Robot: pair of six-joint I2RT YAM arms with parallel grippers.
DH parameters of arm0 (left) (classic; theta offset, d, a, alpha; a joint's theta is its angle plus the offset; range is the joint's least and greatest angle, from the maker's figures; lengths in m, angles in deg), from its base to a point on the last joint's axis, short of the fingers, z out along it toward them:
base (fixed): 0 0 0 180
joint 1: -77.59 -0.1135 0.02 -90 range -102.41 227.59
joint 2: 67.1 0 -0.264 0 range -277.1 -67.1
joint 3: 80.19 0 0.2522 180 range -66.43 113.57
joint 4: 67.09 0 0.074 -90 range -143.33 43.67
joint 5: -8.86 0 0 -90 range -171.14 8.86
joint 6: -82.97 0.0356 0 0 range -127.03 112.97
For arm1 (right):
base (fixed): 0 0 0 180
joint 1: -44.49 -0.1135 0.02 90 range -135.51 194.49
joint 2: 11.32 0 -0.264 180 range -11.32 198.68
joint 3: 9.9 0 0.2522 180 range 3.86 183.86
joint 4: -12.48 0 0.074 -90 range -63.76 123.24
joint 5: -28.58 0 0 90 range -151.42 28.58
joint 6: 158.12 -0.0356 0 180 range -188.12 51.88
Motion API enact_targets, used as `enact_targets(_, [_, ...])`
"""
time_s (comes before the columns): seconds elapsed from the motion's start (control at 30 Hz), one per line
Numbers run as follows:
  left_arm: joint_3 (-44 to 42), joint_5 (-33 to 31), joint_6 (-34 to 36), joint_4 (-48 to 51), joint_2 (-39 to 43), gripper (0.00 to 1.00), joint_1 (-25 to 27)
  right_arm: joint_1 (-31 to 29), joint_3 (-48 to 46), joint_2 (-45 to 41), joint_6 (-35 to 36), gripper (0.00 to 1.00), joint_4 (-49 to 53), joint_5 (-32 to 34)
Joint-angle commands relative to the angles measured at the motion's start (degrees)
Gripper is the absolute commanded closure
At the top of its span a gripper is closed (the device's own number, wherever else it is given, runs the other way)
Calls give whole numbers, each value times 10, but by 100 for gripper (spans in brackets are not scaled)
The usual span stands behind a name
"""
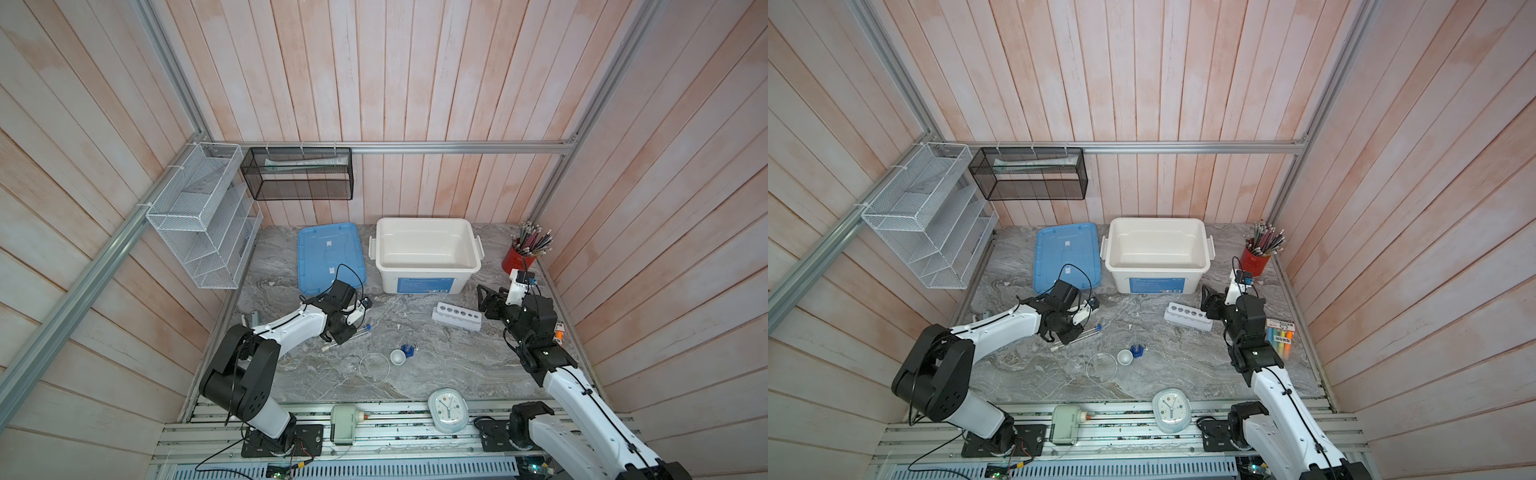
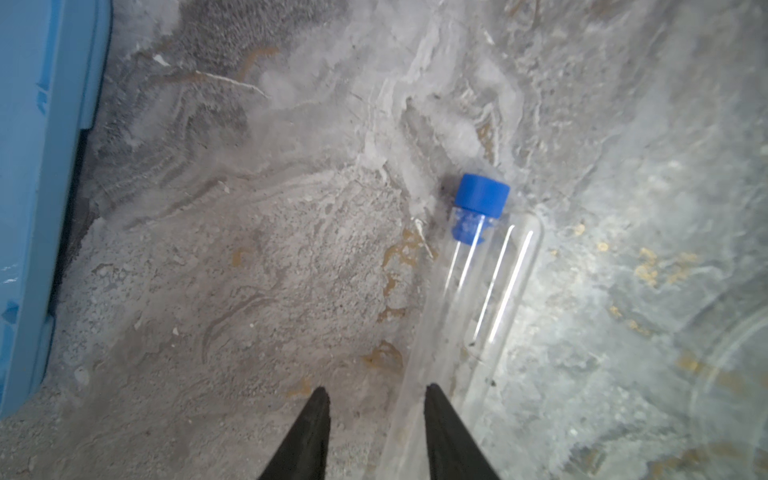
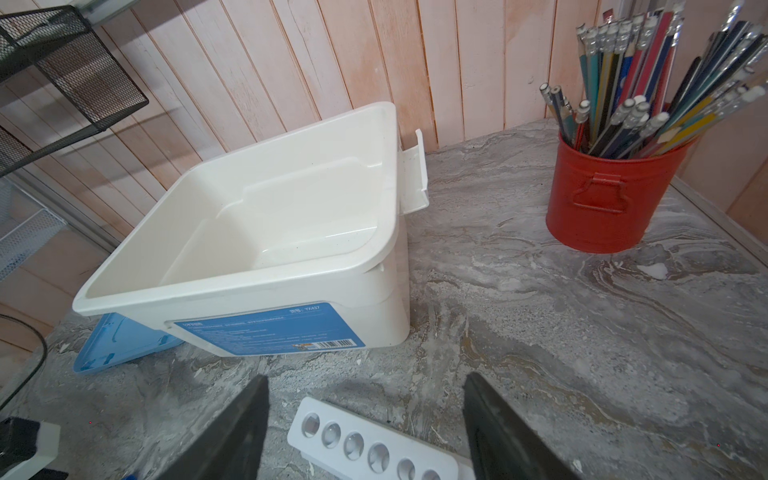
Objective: Organize the chemistry lab equipment
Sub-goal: 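Close the left gripper on the blue-capped test tube and lift it upright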
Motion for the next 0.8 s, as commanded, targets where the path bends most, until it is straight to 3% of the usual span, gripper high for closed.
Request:
enact_targets(0.0, [16,5,6,-2,-8,60,3,-3,-8,-2,5,26,-13,9])
enact_targets(0.5, [32,2,4,-5,-44,64,7,-3,-12,3,5,26,-15,10])
enact_targets(0.77, [42,3,-2,-11,-68,71,8,-3,-11,1,5,26,-13,13])
